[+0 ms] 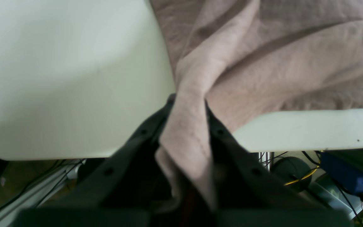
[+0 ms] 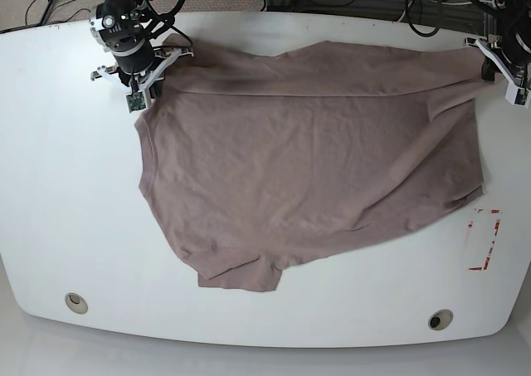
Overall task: Layout the t-shirt on the table in an organized manner, then fold the t-shirt properly
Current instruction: 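Lay the stretched shirt flat on the table with both grippers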
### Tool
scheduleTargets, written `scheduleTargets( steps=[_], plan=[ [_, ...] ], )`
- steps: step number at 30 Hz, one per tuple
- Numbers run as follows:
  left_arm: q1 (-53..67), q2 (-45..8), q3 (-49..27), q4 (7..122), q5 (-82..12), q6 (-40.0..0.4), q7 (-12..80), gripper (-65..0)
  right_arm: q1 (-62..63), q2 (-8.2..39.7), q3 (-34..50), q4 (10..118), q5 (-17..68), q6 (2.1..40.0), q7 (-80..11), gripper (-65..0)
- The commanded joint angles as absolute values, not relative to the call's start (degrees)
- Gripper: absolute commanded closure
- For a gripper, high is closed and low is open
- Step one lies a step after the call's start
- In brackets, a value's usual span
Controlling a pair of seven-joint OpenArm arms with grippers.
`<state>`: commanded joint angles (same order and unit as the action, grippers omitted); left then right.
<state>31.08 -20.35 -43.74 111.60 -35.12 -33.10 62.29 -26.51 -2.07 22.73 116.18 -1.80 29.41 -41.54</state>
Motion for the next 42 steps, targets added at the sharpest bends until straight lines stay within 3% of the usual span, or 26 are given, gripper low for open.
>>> scheduleTargets(
  steps=[5,26,42],
  plan=[
    [31.43,-20.97,-43.74,111.52,-35.03,-33.10,62.29,-0.3,-26.59,-1.98,25.54,116.18,-1.80,29.76,-41.54,0.0],
    [41.45,-21.67,-43.03,111.52,-35.12,-33.10,62.20,0.0,-32.84,-1.98,26.95,116.09,-1.63,29.85,-41.45,0.0],
    [37.85,-21.93,-41.01,111.16,-35.12,-33.10,62.29,-0.3,-31.34,-0.84,26.95,116.00,-1.54,29.85,-41.45,0.0]
  ],
)
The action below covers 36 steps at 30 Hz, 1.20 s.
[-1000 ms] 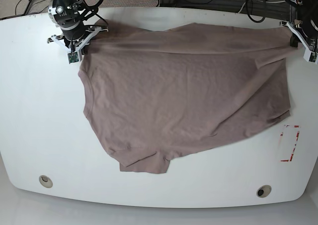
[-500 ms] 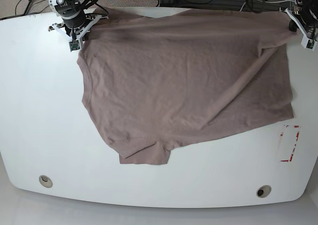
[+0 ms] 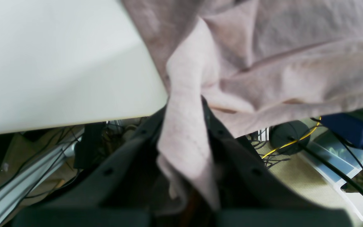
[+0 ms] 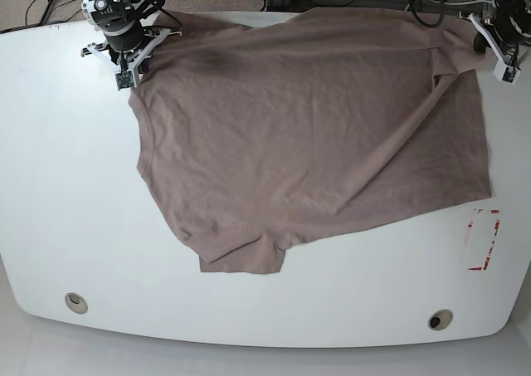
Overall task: Layout the t-shirt on the table in an organized manner, then fold the t-shirt properly
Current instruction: 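Lay the stretched shirt flat on the table with both grippers, then drag the shirt edge with both grippers to smooth it flat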
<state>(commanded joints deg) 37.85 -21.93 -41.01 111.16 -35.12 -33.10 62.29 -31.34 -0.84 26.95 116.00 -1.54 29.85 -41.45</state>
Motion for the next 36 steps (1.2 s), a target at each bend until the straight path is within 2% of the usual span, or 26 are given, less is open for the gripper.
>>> scheduleTargets(
  steps=[31,36],
  plan=[
    [22.11,-21.85,-39.16,103.43,-35.21,-33.01,62.55,-0.4,-18.86,-0.75,26.51,114.33,-1.19,30.02,-41.54,0.0],
    [19.30,-21.76,-39.08,103.08,-35.03,-33.01,62.55,-0.4,-16.04,-0.84,26.59,111.96,-1.19,31.96,-41.63,0.0]
  ],
)
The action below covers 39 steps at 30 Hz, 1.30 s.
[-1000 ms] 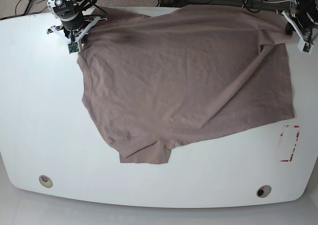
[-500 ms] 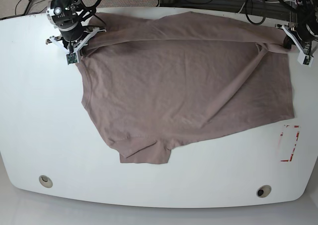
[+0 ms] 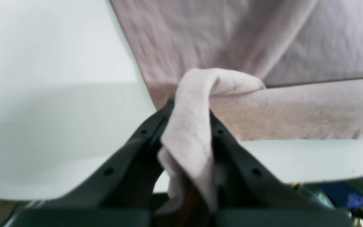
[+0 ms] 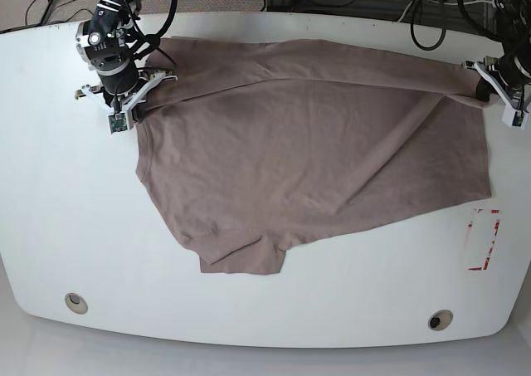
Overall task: Layout the t-shirt on the table in an organized manner, then fold the t-shirt properly
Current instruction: 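Drag the shirt edge with both grippers to smooth it flat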
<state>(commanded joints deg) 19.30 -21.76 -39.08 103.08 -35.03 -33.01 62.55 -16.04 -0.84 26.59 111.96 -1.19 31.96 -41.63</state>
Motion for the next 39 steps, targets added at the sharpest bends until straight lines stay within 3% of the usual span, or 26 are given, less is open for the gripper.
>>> scheduleTargets(
  steps=[11,35,39],
  plan=[
    [16.13,-24.40,-39.25,93.41,-35.12,-33.01,62.20,-0.1,-10.68,-0.48,26.95,104.92,-1.36,32.31,-41.45,0.0],
    [15.96,-24.40,-38.37,86.11,-35.12,-33.01,55.69,-0.6,-6.02,-0.40,26.86,98.59,-1.71,31.87,-41.36,-0.6],
    [15.60,-24.48,-36.26,86.11,-35.12,-33.01,55.60,-4.3,-6.02,-0.40,26.68,98.95,-1.71,31.78,-41.36,-1.9]
  ],
)
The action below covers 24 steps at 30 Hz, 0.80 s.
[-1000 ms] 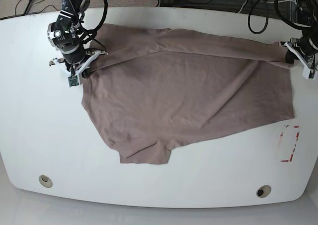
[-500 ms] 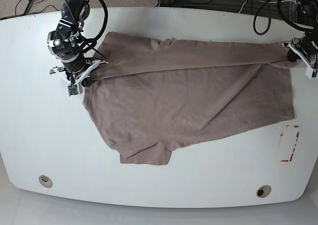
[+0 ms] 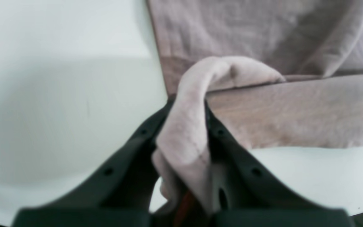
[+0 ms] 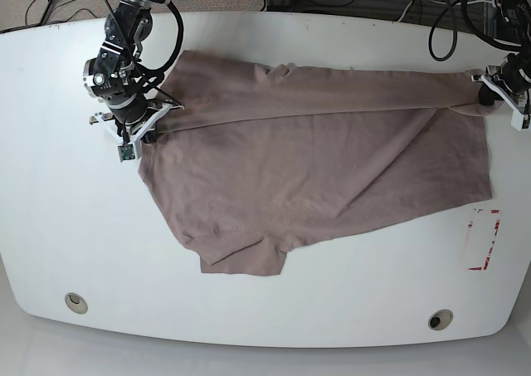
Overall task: Layout the t-shirt on the table in an organized manner, then fold the t-shirt properly
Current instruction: 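Drag the shirt edge with both grippers to smooth it flat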
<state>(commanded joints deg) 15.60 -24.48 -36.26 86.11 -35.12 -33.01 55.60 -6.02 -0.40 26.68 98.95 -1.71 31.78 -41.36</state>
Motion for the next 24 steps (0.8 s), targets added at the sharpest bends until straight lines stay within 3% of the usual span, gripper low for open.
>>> scheduleTargets(
  steps=[5,8,11,19,24],
  plan=[
    [14.99,-24.48,-35.65,86.37,-35.12,-33.01,55.52,-23.7,-6.46,-0.75,26.68,101.76,-1.71,31.78,-41.54,-22.8],
    [14.90,-24.48,-35.74,86.55,-35.21,-33.01,55.34,-37.5,-8.04,-1.54,26.77,105.01,-1.27,31.78,-41.63,-41.7],
    [14.81,-24.48,-35.91,86.90,-35.30,-33.01,55.25,-45.0,-9.89,-2.95,26.86,108.79,-1.27,32.31,-41.63,-53.4],
    [14.73,-24.48,-36.53,92.53,-35.30,-33.01,55.25,-46.0,-15.34,-5.85,26.86,113.63,-0.04,33.19,-41.71,-54.4],
    [14.81,-24.40,-39.96,95.16,-35.47,-33.01,55.43,-46.0,-20.18,-6.29,28.00,113.71,6.11,34.42,-41.71,-52.5]
  ],
)
